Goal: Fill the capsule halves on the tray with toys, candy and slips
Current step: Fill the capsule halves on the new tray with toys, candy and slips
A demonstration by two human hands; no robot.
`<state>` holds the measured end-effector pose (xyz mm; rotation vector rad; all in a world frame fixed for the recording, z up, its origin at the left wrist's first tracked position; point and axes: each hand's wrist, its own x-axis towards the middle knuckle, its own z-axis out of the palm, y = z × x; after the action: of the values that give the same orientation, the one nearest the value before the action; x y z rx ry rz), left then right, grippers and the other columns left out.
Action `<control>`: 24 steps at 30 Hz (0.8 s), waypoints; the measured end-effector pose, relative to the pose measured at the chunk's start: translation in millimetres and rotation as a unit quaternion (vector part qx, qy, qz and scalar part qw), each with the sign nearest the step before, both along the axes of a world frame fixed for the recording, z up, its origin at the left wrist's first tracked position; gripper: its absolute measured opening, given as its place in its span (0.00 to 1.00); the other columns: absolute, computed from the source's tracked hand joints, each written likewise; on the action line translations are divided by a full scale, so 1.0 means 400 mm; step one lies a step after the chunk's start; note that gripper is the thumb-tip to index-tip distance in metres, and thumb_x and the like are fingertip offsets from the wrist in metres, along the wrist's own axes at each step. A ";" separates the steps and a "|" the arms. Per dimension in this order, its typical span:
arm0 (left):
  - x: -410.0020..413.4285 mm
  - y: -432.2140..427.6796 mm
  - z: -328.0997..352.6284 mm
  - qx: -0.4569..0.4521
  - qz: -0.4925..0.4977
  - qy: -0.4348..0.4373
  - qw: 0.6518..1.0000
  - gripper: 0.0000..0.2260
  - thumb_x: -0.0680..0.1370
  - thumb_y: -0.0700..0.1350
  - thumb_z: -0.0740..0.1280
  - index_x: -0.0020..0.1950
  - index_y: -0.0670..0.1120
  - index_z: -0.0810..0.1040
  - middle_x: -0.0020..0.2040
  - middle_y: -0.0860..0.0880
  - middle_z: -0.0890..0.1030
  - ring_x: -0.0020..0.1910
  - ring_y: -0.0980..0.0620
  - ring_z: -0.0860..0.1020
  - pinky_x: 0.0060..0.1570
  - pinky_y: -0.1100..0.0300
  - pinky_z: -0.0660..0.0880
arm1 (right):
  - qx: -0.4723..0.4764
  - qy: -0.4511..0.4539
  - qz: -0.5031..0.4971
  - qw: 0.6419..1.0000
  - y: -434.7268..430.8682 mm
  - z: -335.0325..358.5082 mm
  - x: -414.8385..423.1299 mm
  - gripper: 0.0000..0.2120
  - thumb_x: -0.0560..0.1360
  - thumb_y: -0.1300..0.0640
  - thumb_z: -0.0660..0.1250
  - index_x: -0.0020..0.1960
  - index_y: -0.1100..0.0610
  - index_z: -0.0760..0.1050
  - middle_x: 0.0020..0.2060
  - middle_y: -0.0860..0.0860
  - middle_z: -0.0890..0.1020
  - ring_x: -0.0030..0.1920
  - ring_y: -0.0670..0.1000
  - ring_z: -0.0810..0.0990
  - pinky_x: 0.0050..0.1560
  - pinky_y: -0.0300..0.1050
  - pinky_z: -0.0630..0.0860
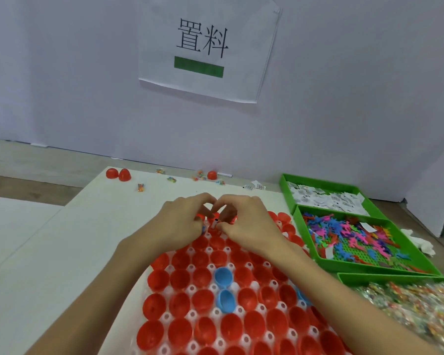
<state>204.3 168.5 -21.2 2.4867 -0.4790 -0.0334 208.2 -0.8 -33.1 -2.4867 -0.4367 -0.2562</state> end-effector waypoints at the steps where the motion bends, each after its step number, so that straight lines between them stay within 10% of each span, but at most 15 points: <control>1: 0.001 0.001 -0.001 -0.002 -0.001 0.001 1.000 0.25 0.73 0.33 0.60 0.66 0.54 0.72 0.59 0.55 0.82 0.60 0.52 0.78 0.62 0.50 0.71 | -0.015 -0.002 -0.001 1.000 0.004 0.001 0.000 0.15 0.67 0.63 0.71 0.48 0.46 0.81 0.33 0.41 0.82 0.39 0.42 0.81 0.45 0.46 0.81; 11: 0.003 0.003 0.001 -0.015 -0.006 0.021 1.000 0.24 0.75 0.32 0.58 0.66 0.54 0.72 0.60 0.53 0.81 0.58 0.51 0.79 0.61 0.50 0.74 | -0.047 -0.002 0.013 0.999 0.016 0.012 -0.001 0.13 0.70 0.64 0.70 0.51 0.51 0.81 0.37 0.46 0.83 0.40 0.47 0.81 0.46 0.43 0.78; 24: 0.018 0.008 -0.020 -0.044 -0.019 0.031 0.998 0.24 0.77 0.34 0.57 0.64 0.59 0.71 0.59 0.56 0.82 0.51 0.60 0.79 0.42 0.74 0.69 | -0.064 0.029 0.028 0.997 0.009 0.033 0.003 0.11 0.69 0.64 0.71 0.49 0.54 0.84 0.42 0.50 0.85 0.44 0.50 0.82 0.50 0.48 0.81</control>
<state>211.6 171.6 -29.0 2.3825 -0.4905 -0.1014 209.4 2.7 -19.9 -2.5939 -0.5127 -0.1358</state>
